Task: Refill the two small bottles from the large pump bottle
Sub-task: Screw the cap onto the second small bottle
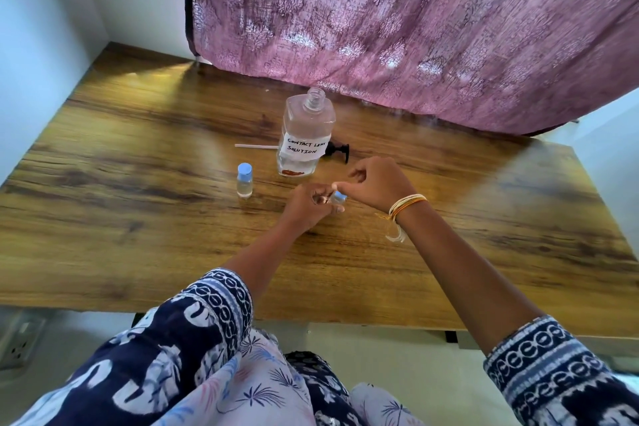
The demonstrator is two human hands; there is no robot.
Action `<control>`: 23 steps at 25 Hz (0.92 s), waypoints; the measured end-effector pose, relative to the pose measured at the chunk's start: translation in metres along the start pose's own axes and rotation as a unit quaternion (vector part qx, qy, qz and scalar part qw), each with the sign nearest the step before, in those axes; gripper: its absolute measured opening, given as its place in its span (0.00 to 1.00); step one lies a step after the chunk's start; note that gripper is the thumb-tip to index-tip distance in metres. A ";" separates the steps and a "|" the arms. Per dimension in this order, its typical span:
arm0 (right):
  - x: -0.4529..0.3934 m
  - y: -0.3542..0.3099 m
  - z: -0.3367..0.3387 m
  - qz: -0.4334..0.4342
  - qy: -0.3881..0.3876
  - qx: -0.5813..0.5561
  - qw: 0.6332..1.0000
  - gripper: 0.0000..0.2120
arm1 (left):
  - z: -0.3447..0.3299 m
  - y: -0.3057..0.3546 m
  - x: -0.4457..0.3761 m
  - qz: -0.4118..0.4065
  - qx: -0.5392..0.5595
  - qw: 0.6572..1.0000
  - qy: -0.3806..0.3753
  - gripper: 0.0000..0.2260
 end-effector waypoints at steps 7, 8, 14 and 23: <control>0.006 0.001 0.001 0.077 -0.053 -0.020 0.995 0.15 | -0.001 0.000 0.001 -0.005 0.003 1.000 0.008 0.16; 0.006 0.000 0.001 0.076 -0.044 -0.025 0.996 0.14 | -0.001 0.000 0.000 -0.007 0.002 1.000 0.005 0.16; 0.003 -0.002 -0.001 0.100 -0.039 0.016 0.994 0.13 | -0.001 -0.001 0.001 -0.013 -0.013 1.000 0.003 0.16; 0.007 0.009 -0.020 0.123 -0.039 0.060 0.990 0.12 | -0.004 -0.002 0.002 0.001 -0.039 0.999 0.018 0.16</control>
Point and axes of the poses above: each hand's wrist, its own x-axis away from the middle knuckle, its own z-axis out of the back of the hand, y = z × x, the point moved 3 cm from there along -x, towards the middle knuckle, and after that the axes turned 14 degrees about -z, right-handed, at the moved point
